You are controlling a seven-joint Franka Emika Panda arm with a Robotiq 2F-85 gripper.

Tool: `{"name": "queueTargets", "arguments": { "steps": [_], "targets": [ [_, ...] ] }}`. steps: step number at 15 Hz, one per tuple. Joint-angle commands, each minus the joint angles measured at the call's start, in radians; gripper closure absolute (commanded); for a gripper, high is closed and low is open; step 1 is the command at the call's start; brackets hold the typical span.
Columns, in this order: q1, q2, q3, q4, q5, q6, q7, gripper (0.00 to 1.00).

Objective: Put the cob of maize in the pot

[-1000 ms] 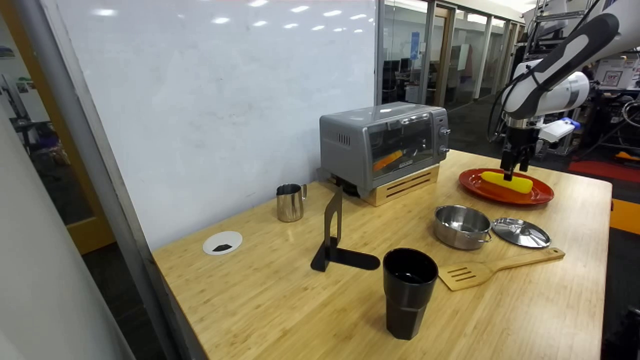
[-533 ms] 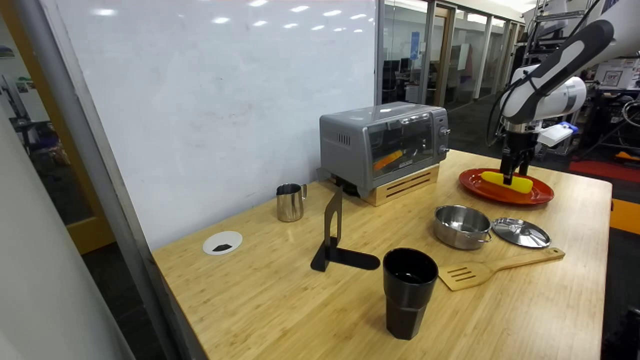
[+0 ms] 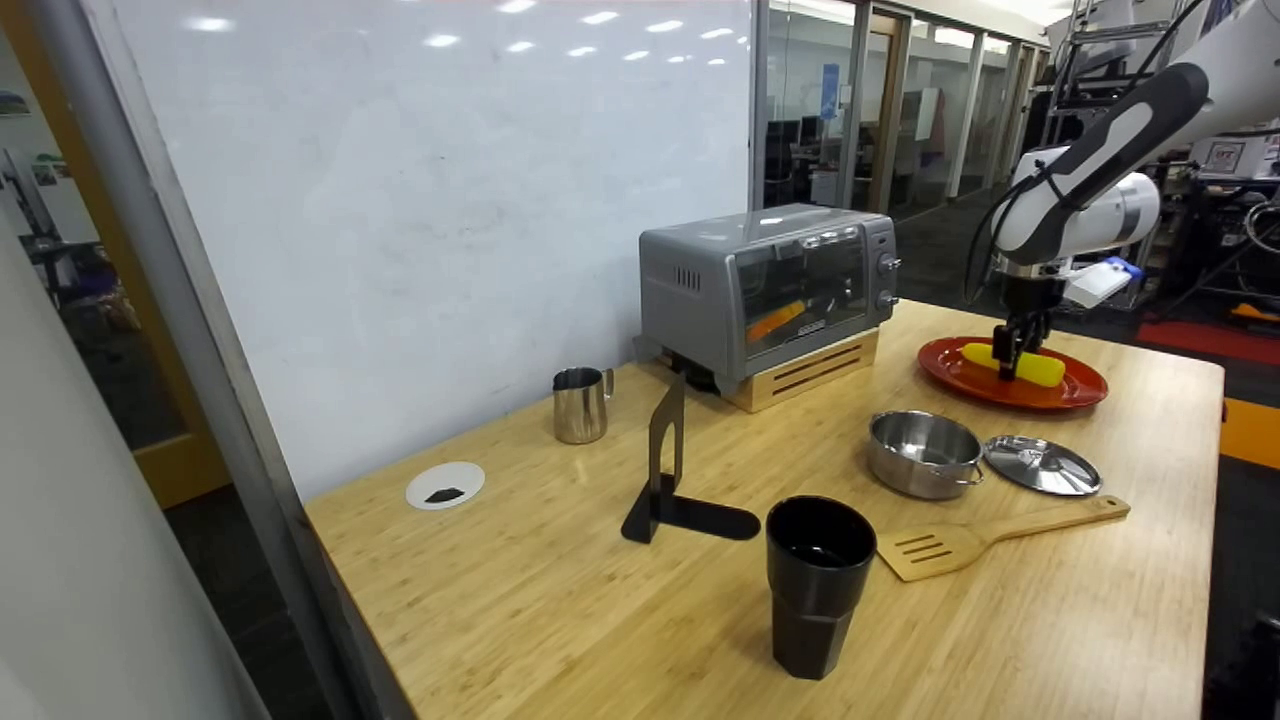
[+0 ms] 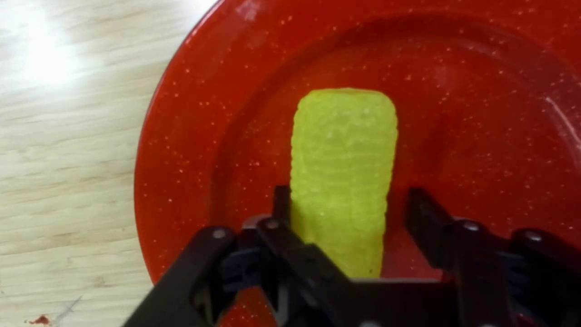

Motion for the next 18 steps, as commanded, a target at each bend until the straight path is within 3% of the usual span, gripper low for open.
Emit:
{"name": "queueTargets", "arguments": {
  "steps": [1,4,8,18],
  "targets": [
    [-0.022,-0.001,0.026,-0.002,-0.003,0.027,-0.035,0.62],
    [-0.016,-0.026,0.025,-0.019,-0.006,0.021,-0.031,0.81],
    [-0.009,-0.115,0.04,-0.105,-0.02,0.036,-0.1,0.9],
    [0.131,-0.403,0.056,-0.429,-0.122,0.086,-0.271,0.9]
  ]
}}
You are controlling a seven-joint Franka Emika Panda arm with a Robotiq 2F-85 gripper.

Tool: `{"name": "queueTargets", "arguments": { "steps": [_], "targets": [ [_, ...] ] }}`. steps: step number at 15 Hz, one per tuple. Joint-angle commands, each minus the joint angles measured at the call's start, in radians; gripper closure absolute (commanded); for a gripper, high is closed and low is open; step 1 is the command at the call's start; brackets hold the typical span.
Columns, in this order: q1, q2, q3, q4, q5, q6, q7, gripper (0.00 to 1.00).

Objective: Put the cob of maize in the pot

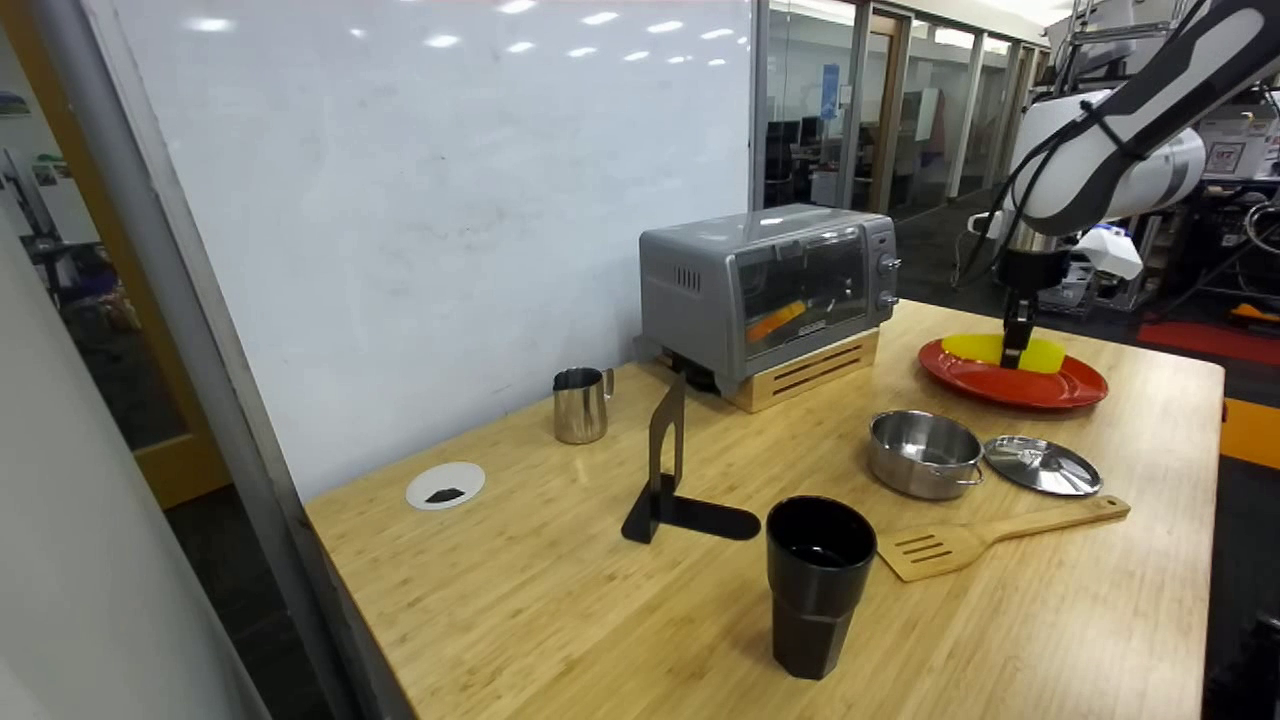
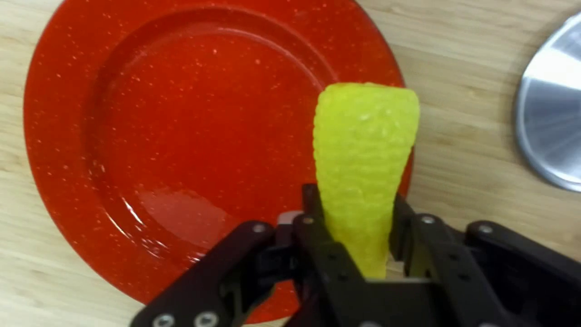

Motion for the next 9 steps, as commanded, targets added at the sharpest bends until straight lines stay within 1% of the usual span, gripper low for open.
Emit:
{"name": "queueTargets", "arguments": {
  "steps": [1,5,9],
  "targets": [
    [0.059,-0.118,0.002,-0.142,-0.052,0.043,-0.035,0.9],
    [0.135,-0.199,0.007,-0.214,-0.114,0.042,-0.011,0.9],
    [0.192,-0.277,0.017,-0.274,-0.159,0.056,-0.008,0.9]
  ]
}}
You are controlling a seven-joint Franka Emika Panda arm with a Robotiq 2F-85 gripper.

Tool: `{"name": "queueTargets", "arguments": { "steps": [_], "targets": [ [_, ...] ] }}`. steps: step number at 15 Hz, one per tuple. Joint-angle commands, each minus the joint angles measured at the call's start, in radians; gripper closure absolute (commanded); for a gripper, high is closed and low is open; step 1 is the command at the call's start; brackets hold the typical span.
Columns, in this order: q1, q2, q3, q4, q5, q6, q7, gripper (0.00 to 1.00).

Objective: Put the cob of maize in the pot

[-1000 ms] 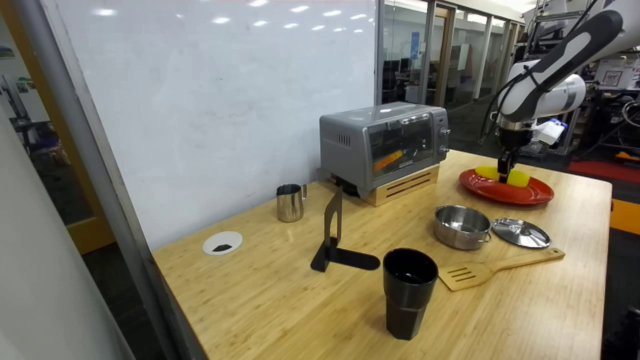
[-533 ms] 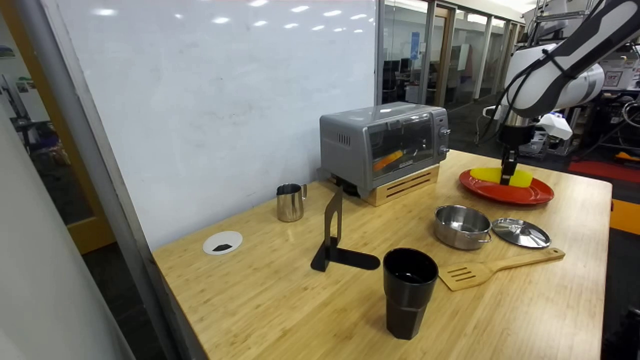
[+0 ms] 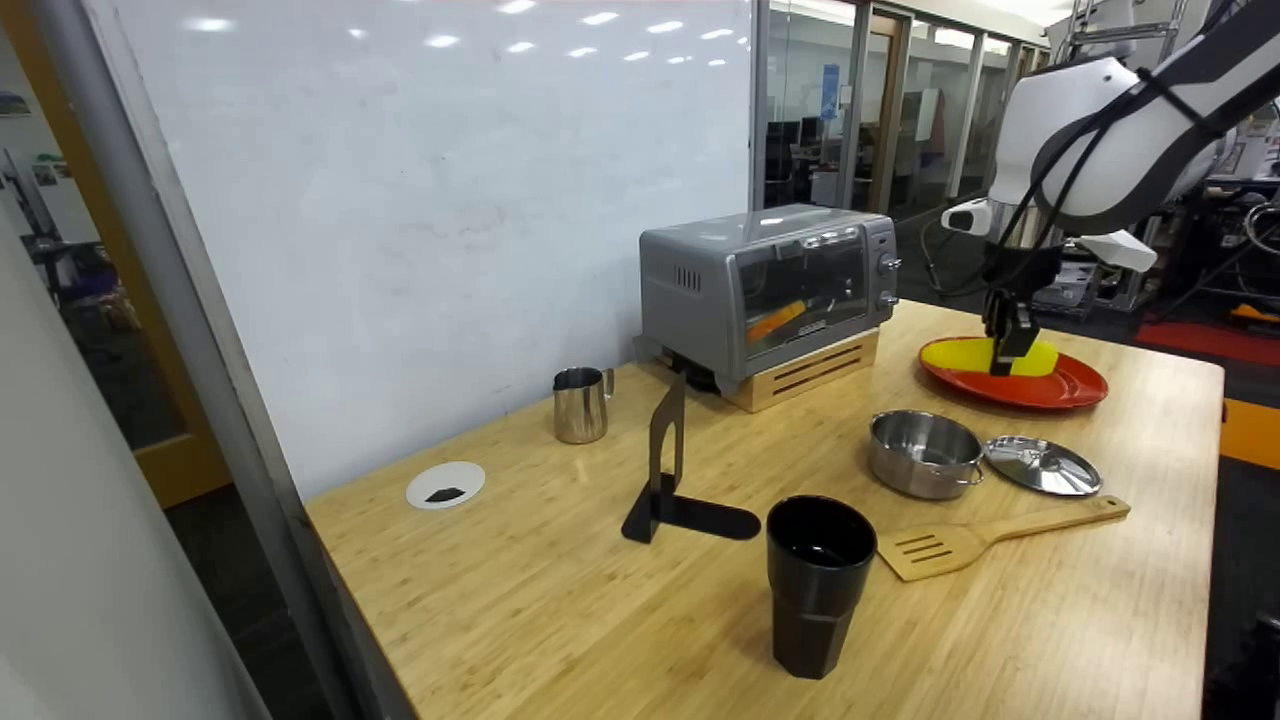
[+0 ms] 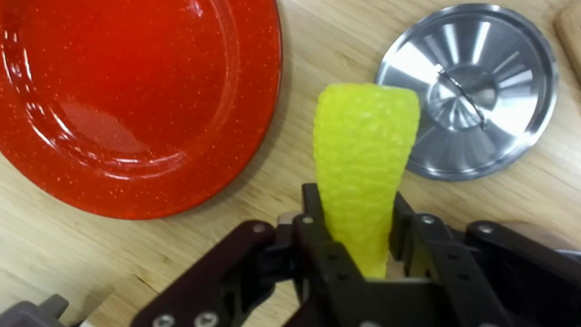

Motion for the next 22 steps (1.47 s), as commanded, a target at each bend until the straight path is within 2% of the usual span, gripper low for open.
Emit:
{"name": "queueTargets", "arguments": {
  "steps": [1,13,19,22],
  "targets": [
    [0.039,-0.091,0.009,-0.085,-0.042,0.044,0.001,0.9],
    [0.143,-0.088,0.06,-0.156,-0.006,0.145,0.067,0.9],
    [0.18,-0.092,0.088,-0.174,0.13,0.158,0.034,0.9],
    [0.187,-0.084,0.093,-0.179,0.242,0.207,-0.024,0.9]
  ]
}}
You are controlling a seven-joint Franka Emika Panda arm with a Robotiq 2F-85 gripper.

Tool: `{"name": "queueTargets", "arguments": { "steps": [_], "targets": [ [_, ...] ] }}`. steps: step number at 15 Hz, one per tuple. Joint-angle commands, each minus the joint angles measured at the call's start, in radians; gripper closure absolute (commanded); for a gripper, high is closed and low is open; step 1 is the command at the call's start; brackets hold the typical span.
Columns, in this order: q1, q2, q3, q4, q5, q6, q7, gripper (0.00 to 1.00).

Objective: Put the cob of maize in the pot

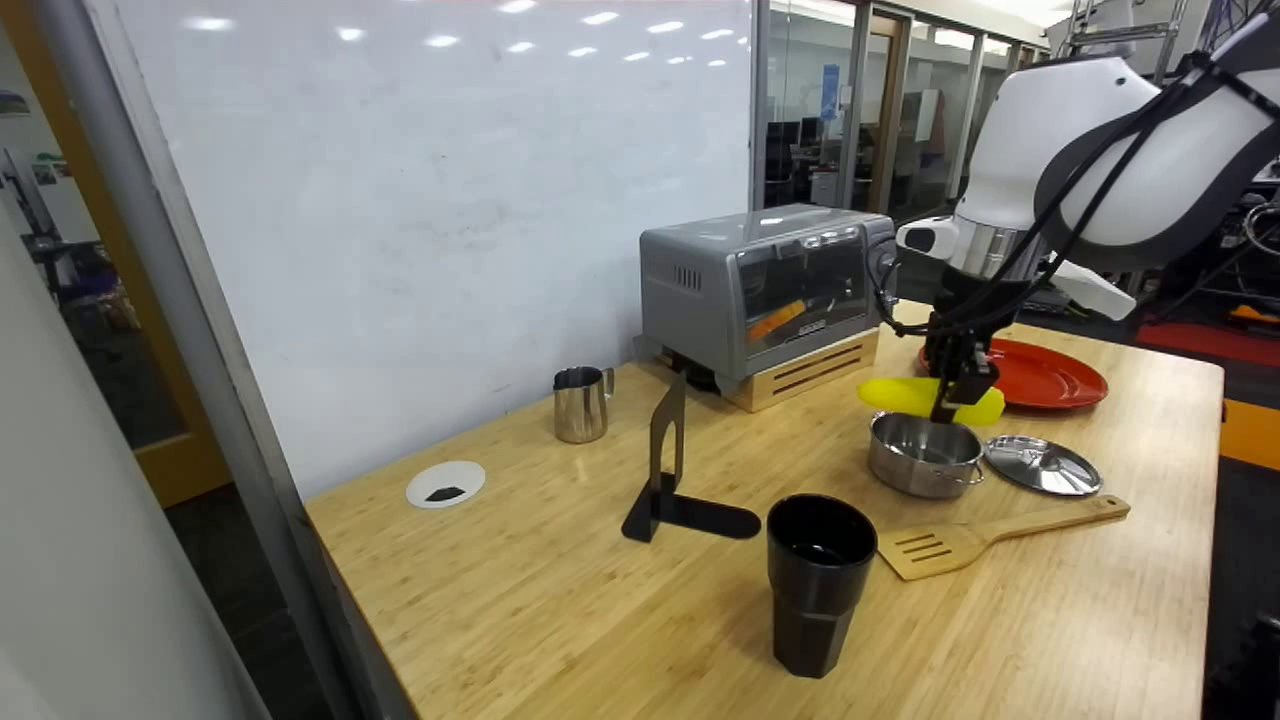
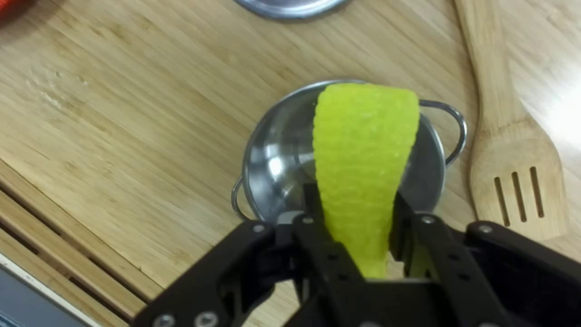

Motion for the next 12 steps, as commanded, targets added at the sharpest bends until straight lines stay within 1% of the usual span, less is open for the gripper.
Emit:
{"name": "queueTargets", "arguments": {
  "steps": [1,4,9,12],
  "targets": [
    [0.002,0.008,0.004,-0.021,0.138,0.083,-0.096,0.9],
    [-0.005,0.024,-0.004,-0.017,0.294,0.133,-0.223,0.9],
    [-0.021,0.061,-0.014,-0.009,0.523,0.162,-0.446,0.9],
    [-0.032,0.09,-0.006,-0.003,0.699,0.205,-0.612,0.9]
  ]
}}
